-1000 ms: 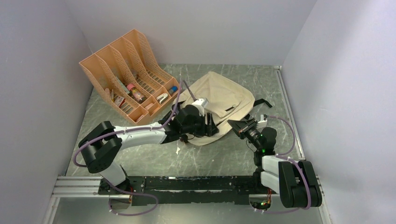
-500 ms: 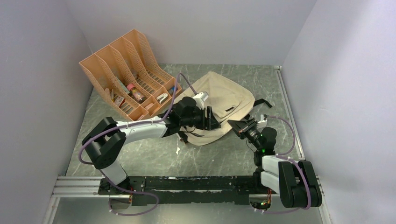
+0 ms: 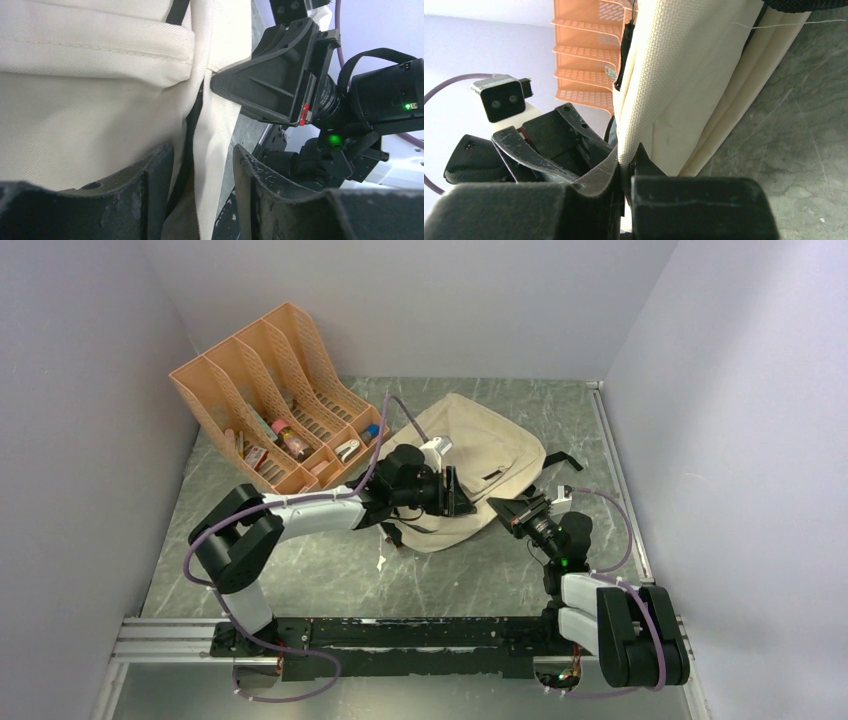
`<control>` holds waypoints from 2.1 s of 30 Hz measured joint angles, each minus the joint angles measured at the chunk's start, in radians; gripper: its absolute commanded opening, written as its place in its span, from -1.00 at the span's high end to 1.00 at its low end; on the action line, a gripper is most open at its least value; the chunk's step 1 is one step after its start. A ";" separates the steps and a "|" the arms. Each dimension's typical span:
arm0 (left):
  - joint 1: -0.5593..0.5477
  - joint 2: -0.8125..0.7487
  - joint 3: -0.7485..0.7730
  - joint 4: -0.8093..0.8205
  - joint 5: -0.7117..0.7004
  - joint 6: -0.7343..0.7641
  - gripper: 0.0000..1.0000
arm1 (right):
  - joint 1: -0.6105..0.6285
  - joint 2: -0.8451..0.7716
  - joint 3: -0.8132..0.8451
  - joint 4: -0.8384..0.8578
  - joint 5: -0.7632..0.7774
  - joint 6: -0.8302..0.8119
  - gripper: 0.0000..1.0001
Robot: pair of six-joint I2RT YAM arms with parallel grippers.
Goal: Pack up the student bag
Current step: Zip the student bag at the center of the board.
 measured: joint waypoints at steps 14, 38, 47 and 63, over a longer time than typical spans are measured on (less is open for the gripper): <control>0.002 0.037 0.048 0.032 0.037 -0.018 0.41 | -0.001 -0.004 0.000 -0.010 0.000 -0.003 1.00; 0.040 0.048 0.048 0.031 0.048 -0.016 0.29 | -0.001 -0.010 0.004 -0.021 -0.004 -0.011 1.00; 0.061 0.050 0.048 0.028 0.050 -0.015 0.11 | -0.001 -0.010 0.004 -0.025 -0.004 -0.016 1.00; 0.061 0.082 0.055 0.033 0.075 -0.020 0.38 | -0.001 -0.009 0.013 -0.032 -0.008 -0.026 1.00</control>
